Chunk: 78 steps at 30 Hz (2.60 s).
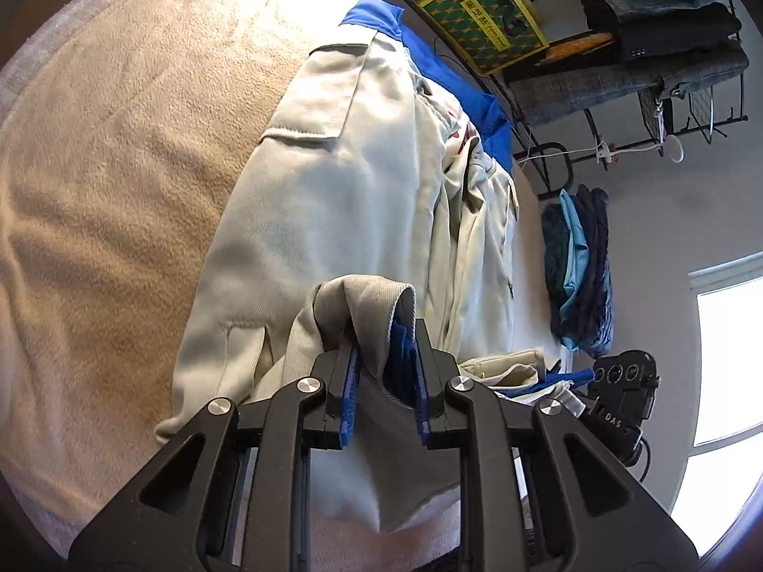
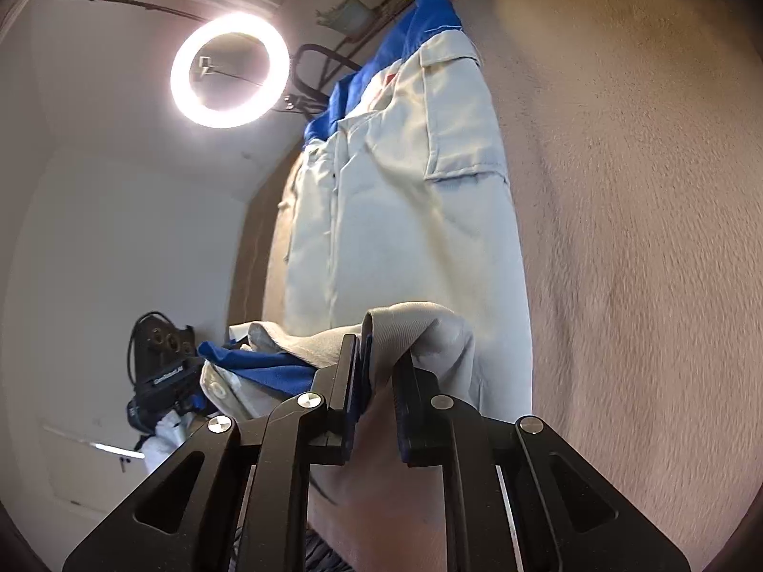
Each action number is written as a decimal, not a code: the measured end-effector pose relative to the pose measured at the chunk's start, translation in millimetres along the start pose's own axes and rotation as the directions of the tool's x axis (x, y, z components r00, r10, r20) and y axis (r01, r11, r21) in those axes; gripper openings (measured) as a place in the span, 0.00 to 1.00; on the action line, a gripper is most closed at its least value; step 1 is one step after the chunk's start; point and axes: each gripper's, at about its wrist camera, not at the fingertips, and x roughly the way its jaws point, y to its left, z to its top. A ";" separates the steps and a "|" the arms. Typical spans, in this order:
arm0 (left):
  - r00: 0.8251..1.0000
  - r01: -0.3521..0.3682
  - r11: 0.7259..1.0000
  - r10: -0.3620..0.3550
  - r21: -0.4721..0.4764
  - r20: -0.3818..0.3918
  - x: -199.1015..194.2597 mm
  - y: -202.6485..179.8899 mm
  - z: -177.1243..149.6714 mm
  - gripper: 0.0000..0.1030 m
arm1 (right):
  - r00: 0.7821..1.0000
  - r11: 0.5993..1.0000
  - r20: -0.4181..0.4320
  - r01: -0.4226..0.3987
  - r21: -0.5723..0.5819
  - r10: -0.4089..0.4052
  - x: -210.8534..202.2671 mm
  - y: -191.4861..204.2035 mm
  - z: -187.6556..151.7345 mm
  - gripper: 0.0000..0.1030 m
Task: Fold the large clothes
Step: 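Lift the hem with both tools and fold it toward the blue collar, then release the folded hem with both tools and press it flat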
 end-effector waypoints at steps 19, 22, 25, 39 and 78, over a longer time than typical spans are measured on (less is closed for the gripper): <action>0.999 -0.048 0.975 0.051 0.216 -0.012 -30.1 18.6 -11.1 0.46 | 0.999 0.974 0.008 0.037 -0.223 -0.036 -20.1 11.4 -10.3 0.50; 0.997 -0.052 0.969 0.065 0.240 -0.047 -20.5 19.4 -16.5 0.46 | 0.996 0.962 -0.037 0.065 -0.264 -0.078 -13.6 6.0 -24.9 0.50; 0.995 -0.057 0.967 0.074 0.247 -0.062 -11.6 21.0 -18.1 0.46 | 0.991 0.958 -0.052 0.101 -0.269 -0.119 -4.8 0.6 -27.9 0.50; 0.992 -0.100 0.944 0.117 0.315 -0.037 -9.4 9.8 -22.7 0.40 | 0.983 0.908 -0.049 0.146 -0.392 -0.179 13.1 12.7 -43.5 0.38; 0.953 -0.303 0.872 0.276 0.384 0.124 20.3 -16.4 -19.1 0.13 | 0.945 0.794 0.154 0.327 -0.512 -0.290 27.5 53.3 -27.6 0.13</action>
